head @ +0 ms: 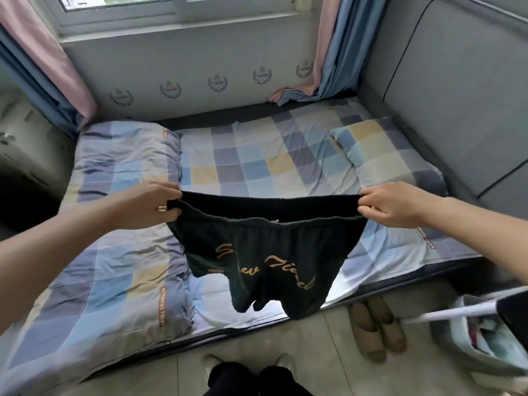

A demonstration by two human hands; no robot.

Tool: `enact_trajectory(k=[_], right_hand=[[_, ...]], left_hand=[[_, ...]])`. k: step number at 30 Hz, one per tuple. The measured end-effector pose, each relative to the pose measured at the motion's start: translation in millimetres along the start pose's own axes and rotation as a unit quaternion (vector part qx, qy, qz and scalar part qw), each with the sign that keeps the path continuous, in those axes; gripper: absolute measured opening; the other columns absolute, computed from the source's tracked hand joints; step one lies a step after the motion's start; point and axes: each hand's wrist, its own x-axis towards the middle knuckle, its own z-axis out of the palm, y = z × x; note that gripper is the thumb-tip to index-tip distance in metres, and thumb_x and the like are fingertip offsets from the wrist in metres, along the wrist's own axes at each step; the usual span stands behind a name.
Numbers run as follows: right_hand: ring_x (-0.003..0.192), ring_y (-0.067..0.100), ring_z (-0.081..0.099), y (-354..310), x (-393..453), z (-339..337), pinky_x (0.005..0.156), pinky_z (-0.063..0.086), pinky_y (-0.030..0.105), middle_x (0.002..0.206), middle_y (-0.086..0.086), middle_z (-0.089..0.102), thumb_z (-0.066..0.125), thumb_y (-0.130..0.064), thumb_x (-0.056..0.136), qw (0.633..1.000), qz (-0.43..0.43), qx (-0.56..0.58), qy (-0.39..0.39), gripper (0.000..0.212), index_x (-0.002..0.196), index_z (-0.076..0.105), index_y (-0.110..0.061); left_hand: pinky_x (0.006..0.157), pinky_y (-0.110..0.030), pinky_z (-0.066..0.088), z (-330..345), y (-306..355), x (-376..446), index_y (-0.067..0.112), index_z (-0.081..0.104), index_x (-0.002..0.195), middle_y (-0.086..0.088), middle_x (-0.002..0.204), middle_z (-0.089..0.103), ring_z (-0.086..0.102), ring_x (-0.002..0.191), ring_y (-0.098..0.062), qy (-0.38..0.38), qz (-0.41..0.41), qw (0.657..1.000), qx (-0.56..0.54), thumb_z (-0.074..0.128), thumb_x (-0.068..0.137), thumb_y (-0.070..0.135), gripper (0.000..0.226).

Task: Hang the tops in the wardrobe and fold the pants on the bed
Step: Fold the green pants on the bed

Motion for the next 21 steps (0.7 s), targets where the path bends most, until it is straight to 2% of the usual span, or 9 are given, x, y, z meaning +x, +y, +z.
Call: enact_trajectory(k=[2, 4, 6, 8, 10, 12, 15, 18, 21], right_hand=[[0.065, 0.007, 0.046, -3.8, -1.1, -1.1, 0.054, 0.03, 0.025, 0.075, -0.013, 0.041, 0.024, -0.068, 0.088, 0.999, -0.009, -0.052, -0.005, 0.05, 0.068, 0.048, -0.03], [0.068, 0.007, 0.05, -15.4, 1.2, 0.8, 0.052, 0.031, 0.024, 0.077, -0.012, 0.037, 0.017, -0.072, 0.086, 0.995, -0.019, -0.1, -0.014, 0.056, 0.068, 0.047, -0.029], [0.074, 0.011, 0.059, -23.0, 3.3, 4.2, 0.053, 0.034, 0.024, 0.082, -0.014, 0.034, 0.017, -0.062, 0.092, 0.995, -0.025, -0.098, 0.01, 0.054, 0.071, 0.053, -0.028], [0.075, 0.015, 0.061, -19.9, 5.3, 6.5, 0.057, 0.037, 0.027, 0.091, -0.012, 0.041, 0.026, -0.051, 0.097, 0.999, 0.001, -0.038, 0.032, 0.049, 0.079, 0.063, -0.023], [0.077, 0.02, 0.06, -12.1, 5.7, 7.5, 0.069, 0.044, 0.033, 0.103, -0.004, 0.052, 0.041, -0.038, 0.099, 0.994, 0.03, 0.104, 0.021, 0.039, 0.087, 0.068, -0.014], [0.082, 0.021, 0.06, -6.4, 5.2, 9.0, 0.079, 0.047, 0.036, 0.103, 0.002, 0.057, 0.049, -0.027, 0.098, 0.971, 0.062, 0.228, 0.032, 0.029, 0.086, 0.07, -0.011], [0.08, 0.01, 0.062, -2.9, 7.0, 9.1, 0.067, 0.055, 0.025, 0.098, -0.007, 0.061, 0.056, -0.02, 0.095, 0.941, 0.088, 0.318, 0.07, 0.016, 0.087, 0.068, -0.026], [0.07, 0.009, 0.062, 0.8, 8.6, 7.1, 0.059, 0.045, 0.006, 0.085, -0.009, 0.063, 0.059, -0.015, 0.093, 0.943, 0.097, 0.306, 0.086, 0.015, 0.085, 0.066, -0.025], [0.063, 0.019, 0.057, 6.8, 9.2, 8.5, 0.06, 0.039, 0.018, 0.068, 0.001, 0.06, 0.055, -0.022, 0.093, 0.963, 0.088, 0.235, 0.102, 0.025, 0.074, 0.061, -0.007]], left_hand=[[0.057, -0.019, 0.031, 0.2, 3.3, 0.1, 0.015, 0.054, 0.065, 0.003, 0.074, 0.052, 0.047, 0.062, -0.003, 0.009, 0.0, 1.0, -0.006, 0.076, 0.082, 0.03, 0.032], [0.056, -0.02, 0.031, 0.7, 6.4, 1.8, 0.017, 0.051, 0.061, 0.004, 0.071, 0.051, 0.045, 0.06, 0.0, 0.016, -0.004, 1.0, -0.008, 0.077, 0.079, 0.035, 0.037], [0.058, -0.02, 0.031, 1.7, 6.3, 2.7, 0.02, 0.051, 0.06, 0.005, 0.07, 0.051, 0.043, 0.06, 0.003, 0.02, -0.004, 1.0, -0.005, 0.074, 0.083, 0.033, 0.035], [0.059, -0.017, 0.028, 1.7, 1.6, 1.5, 0.014, 0.06, 0.063, 0.005, 0.072, 0.053, 0.042, 0.06, 0.005, 0.016, -0.013, 1.0, 0.012, 0.068, 0.088, 0.032, 0.032], [0.059, -0.02, 0.027, 2.1, -4.6, -2.6, 0.008, 0.067, 0.069, 0.002, 0.074, 0.057, 0.042, 0.059, 0.003, 0.015, -0.031, 0.999, 0.022, 0.066, 0.09, 0.03, 0.03], [0.061, -0.023, 0.03, 2.7, -8.5, -7.1, 0.006, 0.07, 0.075, 0.0, 0.078, 0.061, 0.045, 0.059, -0.006, 0.016, -0.048, 0.999, 0.011, 0.066, 0.091, 0.027, 0.027], [0.057, -0.016, 0.031, 3.6, -11.8, -10.7, 0.005, 0.075, 0.081, -0.001, 0.077, 0.063, 0.048, 0.06, -0.009, 0.03, -0.052, 0.998, -0.02, 0.069, 0.089, 0.021, 0.018], [0.056, -0.014, 0.035, 6.9, -14.4, -11.4, 0.01, 0.077, 0.088, 0.0, 0.073, 0.064, 0.052, 0.06, -0.007, 0.044, -0.057, 0.996, -0.042, 0.07, 0.088, 0.018, 0.011], [0.06, -0.01, 0.039, 13.4, -13.0, -10.3, 0.007, 0.077, 0.087, 0.004, 0.071, 0.063, 0.054, 0.063, 0.0, 0.046, -0.049, 0.995, -0.08, 0.071, 0.086, 0.011, 0.007]])
